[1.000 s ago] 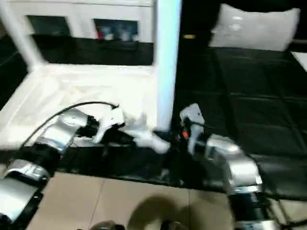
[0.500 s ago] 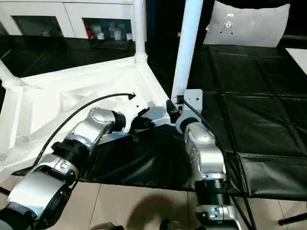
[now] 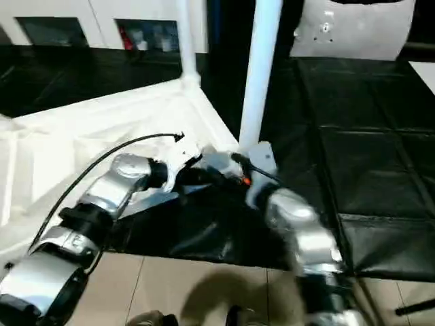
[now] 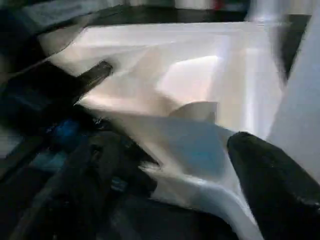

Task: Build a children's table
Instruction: Rotate leg to tighten

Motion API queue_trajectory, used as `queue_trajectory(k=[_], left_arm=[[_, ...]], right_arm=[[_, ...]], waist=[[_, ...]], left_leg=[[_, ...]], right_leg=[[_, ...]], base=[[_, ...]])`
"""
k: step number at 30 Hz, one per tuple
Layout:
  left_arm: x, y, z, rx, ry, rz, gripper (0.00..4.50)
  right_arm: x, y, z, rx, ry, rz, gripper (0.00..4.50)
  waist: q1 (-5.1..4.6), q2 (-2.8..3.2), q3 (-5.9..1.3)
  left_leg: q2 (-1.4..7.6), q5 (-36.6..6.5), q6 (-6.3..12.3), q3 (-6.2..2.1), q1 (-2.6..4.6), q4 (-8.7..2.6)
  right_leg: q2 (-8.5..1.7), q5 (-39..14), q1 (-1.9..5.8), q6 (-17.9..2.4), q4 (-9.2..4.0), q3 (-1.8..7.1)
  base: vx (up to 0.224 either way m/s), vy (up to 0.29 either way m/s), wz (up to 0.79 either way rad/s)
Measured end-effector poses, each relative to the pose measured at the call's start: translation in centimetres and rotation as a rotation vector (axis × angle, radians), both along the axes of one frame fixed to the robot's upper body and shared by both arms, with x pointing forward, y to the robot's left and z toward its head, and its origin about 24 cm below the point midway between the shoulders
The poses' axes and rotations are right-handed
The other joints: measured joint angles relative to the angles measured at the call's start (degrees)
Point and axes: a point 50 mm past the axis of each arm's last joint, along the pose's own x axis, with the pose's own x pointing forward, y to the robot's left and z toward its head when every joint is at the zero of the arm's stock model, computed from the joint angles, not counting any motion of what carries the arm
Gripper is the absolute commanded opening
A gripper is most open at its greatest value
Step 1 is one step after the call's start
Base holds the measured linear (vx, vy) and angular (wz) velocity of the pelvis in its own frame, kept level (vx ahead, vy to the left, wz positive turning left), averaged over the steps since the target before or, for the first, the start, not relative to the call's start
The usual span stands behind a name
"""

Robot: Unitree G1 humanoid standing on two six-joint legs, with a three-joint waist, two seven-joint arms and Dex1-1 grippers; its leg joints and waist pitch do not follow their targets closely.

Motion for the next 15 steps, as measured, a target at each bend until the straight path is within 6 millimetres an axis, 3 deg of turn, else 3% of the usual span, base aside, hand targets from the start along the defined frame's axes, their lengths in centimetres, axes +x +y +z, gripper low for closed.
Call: queue_trajectory(k=[3,5,9,11,15], left_arm=[[0.0,0.6,0.0,0.006,0.002,-0.01,0.0],[-0.4,1.1,0.1,0.016,0.01,-0.09,0.0],[-0.7,4.3,0.4,0.082,0.031,-0.172,0.0],[-0.8,5.0,0.5,0.104,0.034,-0.198,0.0],[-1.3,4.6,0.4,0.107,0.046,-0.287,0.0]], right_arm=[[-0.3,-0.2,0.1,-0.001,0.004,0.045,4.39],[-1.6,-1.9,0.6,-0.059,0.015,0.171,4.48],[-3.1,-5.2,1.2,-0.154,0.078,0.258,4.48],[-3.2,-5.5,1.4,-0.157,0.077,0.264,4.48],[-3.2,-5.5,1.9,-0.159,0.067,0.297,4.48]], waist=[[0.2,-0.03,0.02],[0.92,-0.02,0.02],[1.21,-0.14,0.02],[1.42,-0.11,0.0],[2.51,-0.11,0.0]], left_leg=[[0.06,0.0,-0.01,-0.01,0.02,0.1],[0.06,0.0,0.0,-0.01,-0.02,0.14],[0.07,0.0,0.04,-0.02,-0.01,0.16],[0.07,0.0,0.02,-0.01,0.03,0.17],[0.07,0.0,0.01,-0.01,-0.01,0.26]], right_leg=[[0.03,0.0,0.04,0.0,0.0,-0.01],[0.01,0.0,0.08,0.1,-0.05,-0.02],[0.02,0.0,0.1,0.1,-0.07,-0.02],[0.02,0.0,0.14,0.1,-0.06,-0.03],[0.0,0.0,0.15,0.1,-0.08,-0.04]], base=[[0.0,0.0,0.0],[0.0,0.0,0.0],[0.0,0.0,0.0],[0.0,0.0,0.0],[0.0,0.0,0.0]])
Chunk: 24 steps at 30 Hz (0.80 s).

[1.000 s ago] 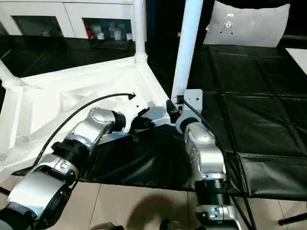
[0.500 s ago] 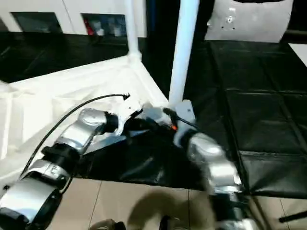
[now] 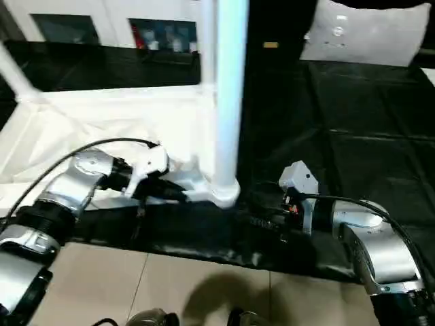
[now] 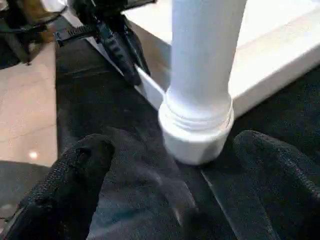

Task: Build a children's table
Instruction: Rotate leg to tighten

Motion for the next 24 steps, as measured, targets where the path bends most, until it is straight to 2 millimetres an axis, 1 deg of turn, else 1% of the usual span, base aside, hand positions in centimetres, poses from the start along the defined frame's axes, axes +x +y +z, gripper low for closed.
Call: queue_trajectory(k=[2,3,5,6,7,8,9,10,11,12,13,15,17,18,19,21,22,24], left_arm=[[-0.2,0.1,0.0,0.003,0.006,-0.03,0.0],[-0.2,0.2,0.0,0.005,0.007,-0.043,0.0],[-0.4,0.4,0.0,0.007,0.014,-0.065,0.0],[-0.5,0.5,0.0,0.008,0.014,-0.077,0.0],[-0.7,0.6,-0.1,0.01,0.014,-0.096,0.0],[-0.8,0.6,-0.2,0.01,0.015,-0.103,0.0],[-1.0,0.5,-0.3,0.009,0.013,-0.122,0.0],[-1.2,0.4,-0.3,0.011,0.01,-0.139,0.0],[-1.3,0.3,-0.3,0.013,0.01,-0.158,0.0],[-1.4,0.2,-0.3,0.013,0.009,-0.168,0.0],[-1.4,0.2,-0.3,0.013,0.008,-0.176,0.0],[-1.5,0.1,-0.3,0.015,0.005,-0.18,0.0],[-1.5,0.1,-0.3,0.016,0.002,-0.185,0.0],[-1.6,0.1,-0.3,0.017,0.002,-0.186,0.0],[-1.7,0.1,-0.3,0.017,0.0,-0.192,0.0],[-1.8,0.1,-0.3,0.017,-0.001,-0.202,0.0],[-1.8,0.1,-0.3,0.017,0.001,-0.205,0.0],[-1.9,0.1,-0.3,0.017,-0.002,-0.208,0.0]], right_arm=[[0.2,-0.1,0.6,0.001,-0.015,0.01,4.48],[0.3,-0.1,0.7,0.01,-0.017,0.018,4.3],[0.2,0.0,0.8,0.029,-0.01,0.04,4.3],[0.2,0.1,0.8,0.044,-0.001,0.053,4.19],[0.4,0.3,0.8,0.059,0.01,0.073,3.99],[0.4,0.3,0.9,0.062,0.011,0.08,3.99],[0.5,0.5,0.9,0.074,0.023,0.101,3.86],[0.6,0.7,0.9,0.087,0.039,0.126,3.8],[0.8,1.0,0.8,0.103,0.057,0.155,3.8],[0.8,1.2,0.9,0.108,0.059,0.169,3.71],[0.9,1.4,0.8,0.117,0.068,0.191,3.5],[1.1,1.7,0.6,0.13,0.089,0.209,3.5],[1.2,2.0,0.5,0.136,0.102,0.225,3.18],[1.4,2.1,0.3,0.139,0.115,0.234,3.18],[1.6,2.2,0.2,0.138,0.131,0.248,3.08],[1.8,2.5,0.1,0.139,0.146,0.272,3.08],[1.9,2.7,0.1,0.14,0.153,0.287,2.82],[2.0,2.8,0.0,0.14,0.167,0.302,2.69]], waist=[[0.12,0.0,0.0],[0.16,-0.01,0.0],[0.44,0.0,-0.01],[0.53,0.0,-0.01],[0.58,0.01,-0.01],[0.75,0.02,-0.02],[1.07,0.0,-0.03],[1.19,-0.01,-0.04],[1.38,-0.01,-0.04],[1.59,-0.01,-0.04],[1.77,-0.02,-0.04],[1.79,-0.03,-0.05],[1.97,-0.05,-0.05],[1.88,-0.08,-0.06],[1.87,-0.08,-0.06],[2.03,-0.1,-0.07],[2.1,-0.11,-0.07],[2.21,-0.13,-0.07]], left_leg=[[0.0,0.0,0.0,0.0,-0.01,0.03],[0.0,0.0,0.0,0.0,0.01,0.03],[0.0,0.0,0.0,0.0,0.01,0.03],[0.0,0.0,0.0,0.0,0.01,0.03],[0.0,0.0,-0.01,0.0,0.01,0.03],[0.0,0.0,-0.01,0.0,0.01,0.04],[0.0,0.0,-0.01,0.0,0.03,0.08],[0.0,0.0,-0.01,-0.01,0.04,0.1],[0.0,0.0,-0.01,-0.01,0.04,0.15],[0.0,0.0,-0.01,0.0,0.03,0.17],[0.0,0.0,0.0,-0.01,0.03,0.22],[0.0,0.0,0.0,0.0,0.01,0.28],[0.0,0.0,0.0,0.0,0.01,0.3],[0.0,0.0,0.0,0.02,0.01,0.32],[0.0,0.0,-0.01,0.02,0.01,0.33],[0.0,0.0,-0.01,0.02,0.01,0.34],[0.0,0.0,-0.01,0.02,0.01,0.34],[0.0,0.0,0.0,0.02,0.01,0.34]], right_leg=[[-0.01,0.0,0.0,0.0,0.0,0.0],[-0.01,0.0,0.0,0.0,0.01,0.0],[-0.01,0.0,0.0,0.0,0.02,-0.02],[0.0,0.0,0.0,0.0,0.02,-0.02],[-0.01,0.1,0.01,0.0,0.02,-0.02],[-0.01,0.1,0.01,0.0,0.03,-0.02],[-0.01,0.1,0.03,0.0,0.03,-0.02],[-0.01,0.1,0.06,0.0,0.03,-0.02],[-0.02,0.1,0.08,0.0,0.03,-0.02],[-0.03,0.1,0.08,0.0,0.03,-0.02],[-0.03,0.1,0.09,0.0,0.03,-0.01],[-0.04,0.2,0.1,0.0,0.04,0.0],[-0.05,0.2,0.1,0.0,0.04,0.01],[-0.05,0.2,0.1,0.0,0.04,0.02],[-0.04,0.2,0.1,0.0,0.04,0.01],[-0.04,0.2,0.11,0.0,0.04,0.01],[-0.04,0.2,0.11,0.0,0.04,0.01],[-0.04,0.2,0.1,0.0,0.04,0.01]], base=[[0.0,0.0,0.0],[0.0,0.0,0.0],[0.0,0.0,0.0],[0.0,0.0,0.0],[0.0,0.0,0.0],[0.0,0.0,0.0],[0.0,0.0,0.0],[0.0,0.0,0.0],[0.0,0.0,0.0],[0.0,0.0,0.0],[0.0,0.0,0.0],[0.0,0.0,0.0],[0.0,0.0,0.0],[0.0,0.0,0.0],[0.0,0.0,0.0],[0.0,0.0,0.0],[0.0,0.0,0.0],[0.0,0.0,0.0]])
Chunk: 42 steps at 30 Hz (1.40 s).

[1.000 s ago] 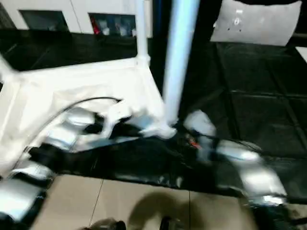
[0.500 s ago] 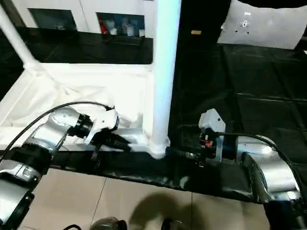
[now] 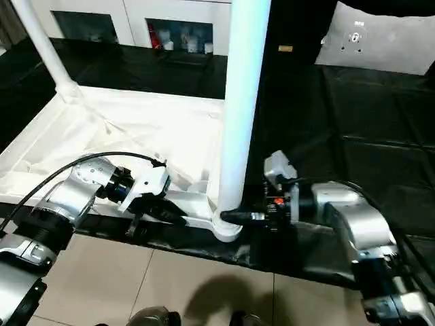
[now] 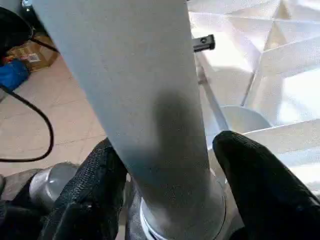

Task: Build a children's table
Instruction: Rotate leg to tighten

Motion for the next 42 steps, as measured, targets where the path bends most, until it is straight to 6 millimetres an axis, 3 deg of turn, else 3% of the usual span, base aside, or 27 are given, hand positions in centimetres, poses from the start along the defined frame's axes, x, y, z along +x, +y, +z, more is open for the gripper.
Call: queue_trajectory(k=[8,15,20,30,36,39,42], left_arm=[[0.0,0.1,0.0,-0.002,-0.017,-0.001,0.0],[-0.1,0.0,-0.1,-0.021,-0.019,0.022,0.0],[0.0,-0.4,-0.3,-0.062,-0.003,0.107,0.0],[1.1,-1.7,-0.5,-0.093,0.002,0.306,0.0],[2.4,-3.0,0.0,-0.09,-0.047,0.459,0.0],[2.8,-3.8,0.1,-0.095,-0.073,0.524,0.0],[3.4,-4.8,0.5,-0.105,-0.108,0.6,0.0]], right_arm=[[0.3,0.2,0.0,-0.017,-0.015,0.047,2.09],[0.1,0.2,0.0,-0.005,-0.003,0.022,2.02],[-0.7,0.2,-0.6,0.051,0.009,-0.132,2.02],[-0.5,0.9,-1.2,0.073,-0.054,-0.499,2.02],[0.8,3.0,-1.2,0.083,-0.104,-0.833,2.0],[1.7,4.0,-1.1,0.093,-0.109,-0.977,2.0],[3.0,5.3,-0.7,0.122,-0.11,-1.154,1.99]], waist=[[-0.12,-0.08,0.01],[-0.06,-0.09,0.03],[-0.13,-0.14,0.06],[-3.88,-0.63,0.47],[-5.48,-0.77,1.13],[-6.1,-0.71,1.53],[-7.07,-0.7,2.04]], left_leg=[[0.01,0.0,0.0,0.0,0.02,0.0],[0.01,0.0,-0.02,0.0,0.04,0.01],[0.01,0.0,-0.04,0.0,0.1,0.01],[0.0,0.0,-0.08,0.0,0.29,-0.21],[-0.01,-0.1,-0.35,-0.01,0.69,-0.41],[-0.05,-0.1,-0.57,0.0,1.15,-1.17],[-0.09,0.0,-0.55,0.01,1.08,-1.25]], right_leg=[[0.01,0.0,0.0,0.0,0.0,0.0],[0.0,0.0,0.03,0.0,0.0,0.0],[0.0,0.0,0.08,0.0,0.0,0.02],[0.03,0.1,0.33,0.0,-0.34,0.01],[0.05,0.1,0.68,0.0,-0.57,-0.02],[0.12,0.1,1.28,0.1,-1.62,-0.16],[0.13,0.2,1.35,0.2,-1.99,-0.12]], base=[[0.0,0.0,0.0],[0.0,0.0,0.0],[0.0,0.0,0.0],[0.0,0.0,0.0],[0.0,0.0,0.0],[0.0,0.0,0.0],[0.0,0.0,0.0]])
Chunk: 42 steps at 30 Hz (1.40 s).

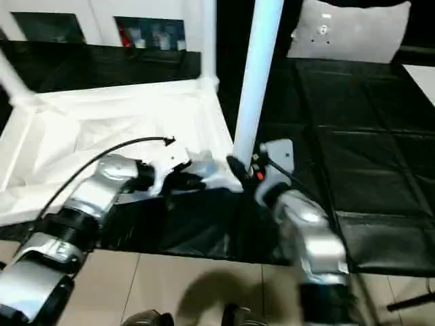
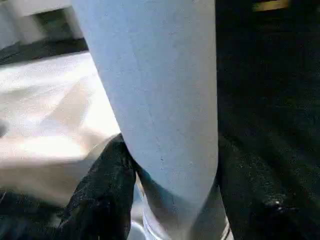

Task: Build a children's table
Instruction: Rotate leg to tighten

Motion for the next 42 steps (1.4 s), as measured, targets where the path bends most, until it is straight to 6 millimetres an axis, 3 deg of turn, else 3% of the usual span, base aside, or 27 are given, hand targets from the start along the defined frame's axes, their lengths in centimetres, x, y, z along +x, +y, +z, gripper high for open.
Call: queue_trajectory(k=[6,7,10,13,17,22,25,32,37,42], left_arm=[[0.2,-1.6,0.4,-0.012,-0.039,0.077,0.0],[0.1,-1.8,0.5,-0.014,-0.042,0.081,0.0],[0.3,-1.7,0.8,-0.016,-0.074,0.124,0.0],[0.5,-1.7,1.6,-0.04,-0.113,0.155,0.0],[0.2,-0.9,2.1,-0.042,-0.132,0.095,0.0],[-0.6,1.5,1.6,-0.016,-0.12,-0.041,0.0],[-0.9,2.8,1.6,0.016,-0.106,-0.101,0.0],[-2.2,5.5,1.5,0.052,-0.026,-0.306,0.0],[-3.2,5.9,1.4,0.06,0.044,-0.456,0.0],[-3.5,5.7,1.5,0.096,0.053,-0.563,0.0]], right_arm=[[1.2,1.3,0.6,-0.023,-0.011,-0.19,1.99],[1.2,1.3,0.7,-0.028,-0.019,-0.206,2.54],[0.9,1.7,0.4,-0.004,-0.032,-0.202,2.73],[0.4,2.9,-0.2,0.016,-0.039,-0.037,2.97],[-0.9,1.7,-0.8,0.026,-0.068,0.101,3.27],[-2.4,-4.6,0.3,-0.07,-0.131,0.22,3.74],[-3.6,-6.7,0.9,-0.126,-0.123,0.347,3.89],[-5.0,-7.9,1.7,-0.188,-0.064,0.644,4.47],[-4.5,-6.8,2.3,-0.199,-0.069,0.809,4.47],[-4.4,-5.8,1.6,-0.153,-0.004,1.005,4.03]], waist=[[-0.31,0.11,0.22],[-0.24,0.14,0.26],[-0.42,0.19,0.47],[-1.66,0.22,0.62],[-1.57,0.06,0.74],[-0.92,-0.15,0.96],[-0.91,-0.37,1.09],[-0.07,-0.59,1.23],[1.48,-0.65,1.22],[2.75,-0.69,1.23]], left_leg=[[-0.25,-0.1,0.41,0.11,-0.06,-0.17],[-0.25,-0.1,0.47,0.12,-0.07,-0.21],[-0.25,-0.1,0.5,0.15,-0.22,-0.3],[-0.25,-0.1,0.57,0.29,-1.42,-0.08],[-0.26,0.0,0.69,0.19,-2.16,0.31],[-0.24,0.3,1.09,-0.07,-2.0,0.14],[-0.23,0.3,1.17,-0.12,-1.94,0.1],[-0.22,0.4,1.09,-0.19,-1.79,0.12],[-0.24,0.4,1.08,-0.11,-1.55,0.16],[-0.24,0.4,1.07,-0.09,-1.55,0.25]], right_leg=[[-0.05,0.3,-0.1,0.1,0.03,0.48],[-0.05,0.3,-0.15,0.1,0.09,0.48],[-0.04,0.2,-0.42,0.0,0.29,0.54],[-0.05,0.2,-1.86,-0.1,0.94,0.77],[-0.01,-0.5,-3.26,-0.6,2.71,1.43],[0.17,-0.8,-3.04,-0.7,2.74,1.35],[0.2,-0.9,-2.82,-0.4,2.72,1.33],[0.2,-0.9,-2.54,-0.4,2.63,1.3],[0.1,-0.8,-2.47,-0.6,2.64,1.3],[0.06,-0.8,-2.43,-0.6,2.66,1.3]], base=[[0.0,0.0,0.0],[0.0,0.0,0.0],[0.0,0.0,0.0],[0.0,0.0,0.0],[0.0,0.0,0.0],[-0.002,-0.01,0.01],[0.0,0.0,0.0],[0.0,0.0,0.0],[0.0,0.0,0.0],[0.0,0.0,0.0]])
